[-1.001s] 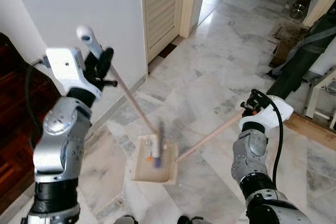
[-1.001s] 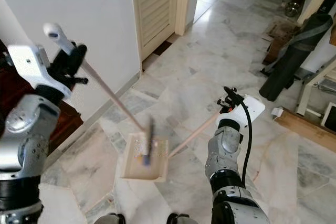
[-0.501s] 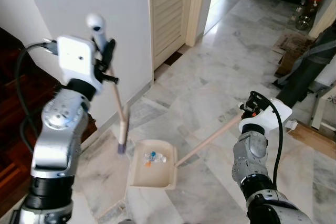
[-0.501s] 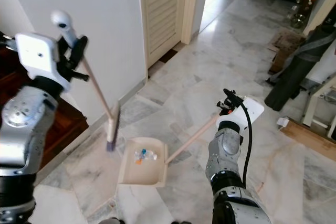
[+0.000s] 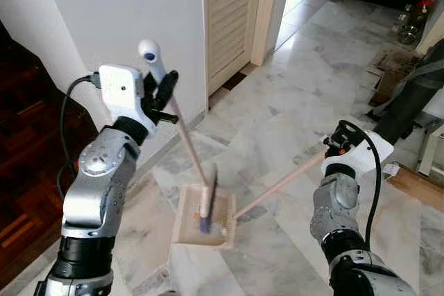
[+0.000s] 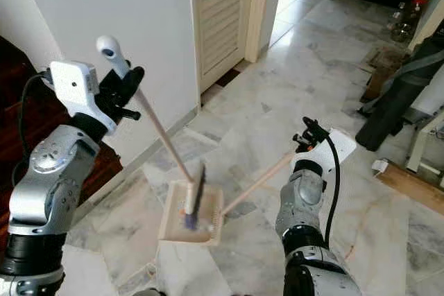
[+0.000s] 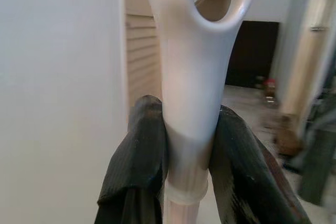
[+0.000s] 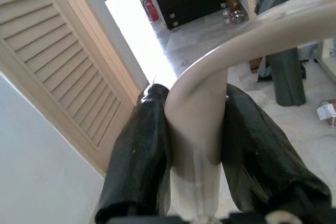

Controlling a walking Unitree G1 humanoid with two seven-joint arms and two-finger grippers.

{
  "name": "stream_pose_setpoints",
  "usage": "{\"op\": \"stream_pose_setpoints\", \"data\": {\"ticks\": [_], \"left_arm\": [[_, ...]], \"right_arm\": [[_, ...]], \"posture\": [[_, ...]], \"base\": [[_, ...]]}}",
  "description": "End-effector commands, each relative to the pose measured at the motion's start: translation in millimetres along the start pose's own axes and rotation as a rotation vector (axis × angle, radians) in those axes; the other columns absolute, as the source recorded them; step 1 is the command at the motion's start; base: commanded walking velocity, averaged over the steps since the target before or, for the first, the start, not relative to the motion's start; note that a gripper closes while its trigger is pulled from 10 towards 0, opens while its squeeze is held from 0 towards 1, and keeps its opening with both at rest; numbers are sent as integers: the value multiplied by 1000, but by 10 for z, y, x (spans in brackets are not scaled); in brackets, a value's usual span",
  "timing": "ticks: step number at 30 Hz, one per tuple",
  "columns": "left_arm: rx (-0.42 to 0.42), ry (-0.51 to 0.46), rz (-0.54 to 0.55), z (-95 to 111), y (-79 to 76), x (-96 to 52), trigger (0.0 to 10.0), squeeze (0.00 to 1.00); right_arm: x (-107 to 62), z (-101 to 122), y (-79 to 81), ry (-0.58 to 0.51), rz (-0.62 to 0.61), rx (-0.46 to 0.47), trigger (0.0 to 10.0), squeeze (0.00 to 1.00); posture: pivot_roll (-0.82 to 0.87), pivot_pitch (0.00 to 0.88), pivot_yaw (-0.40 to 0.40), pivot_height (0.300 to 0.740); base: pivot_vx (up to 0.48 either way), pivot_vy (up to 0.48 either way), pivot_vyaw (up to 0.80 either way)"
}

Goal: Sweep floor

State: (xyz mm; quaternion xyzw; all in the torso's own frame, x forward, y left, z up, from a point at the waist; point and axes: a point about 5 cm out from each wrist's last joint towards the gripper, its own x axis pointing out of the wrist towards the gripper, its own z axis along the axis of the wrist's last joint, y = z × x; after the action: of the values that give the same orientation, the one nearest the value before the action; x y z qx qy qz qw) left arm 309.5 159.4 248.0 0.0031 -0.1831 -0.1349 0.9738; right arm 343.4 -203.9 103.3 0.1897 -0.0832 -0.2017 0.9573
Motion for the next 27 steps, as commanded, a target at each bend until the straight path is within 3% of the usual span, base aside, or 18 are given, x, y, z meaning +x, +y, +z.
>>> {"op": "stream_pose_setpoints", "data": {"ticks": [1, 2, 5, 12, 16, 18, 20, 27], "left_arm": [[50, -85, 14, 171, 29, 35, 10000, 0], [147, -151, 37, 313, 44, 47, 10000, 0], [199, -185, 41, 389, 32, 46, 10000, 0], [293, -62, 36, 60, 41, -120, 10000, 0], [291, -15, 50, -98, 62, -194, 10000, 0], [275, 34, 72, -274, 80, -276, 10000, 0], [206, 58, 114, -385, 84, -327, 10000, 0], [144, 76, 140, -523, 40, -344, 10000, 0]], "right_arm": [[71, 144, 75, -61, 7, 45, 10000, 0], [72, 146, 70, -62, 8, 38, 10000, 0], [69, 146, 75, -64, 12, 31, 10000, 0], [44, 158, 42, -82, 47, -11, 10000, 0], [32, 170, -10, -90, 42, -23, 10000, 0], [9, 178, -51, -102, 47, -56, 10000, 0], [-11, 186, -85, -111, 60, -88, 10000, 0], [-25, 224, -106, -133, 83, -127, 10000, 0]], "posture": [[169, 0, -20, 740], [170, 0, -23, 740], [168, 0, -23, 740], [151, 0, -22, 740], [138, 0, -21, 740], [127, 0, -20, 740], [115, 0, -19, 740], [94, 0, -18, 740]], "base": [[0, 0, 0], [0, 0, 0], [0, 0, 0], [0, 0, 0], [0, 0, 0], [0, 0, 0], [0, 0, 0], [0, 0, 0]]}}
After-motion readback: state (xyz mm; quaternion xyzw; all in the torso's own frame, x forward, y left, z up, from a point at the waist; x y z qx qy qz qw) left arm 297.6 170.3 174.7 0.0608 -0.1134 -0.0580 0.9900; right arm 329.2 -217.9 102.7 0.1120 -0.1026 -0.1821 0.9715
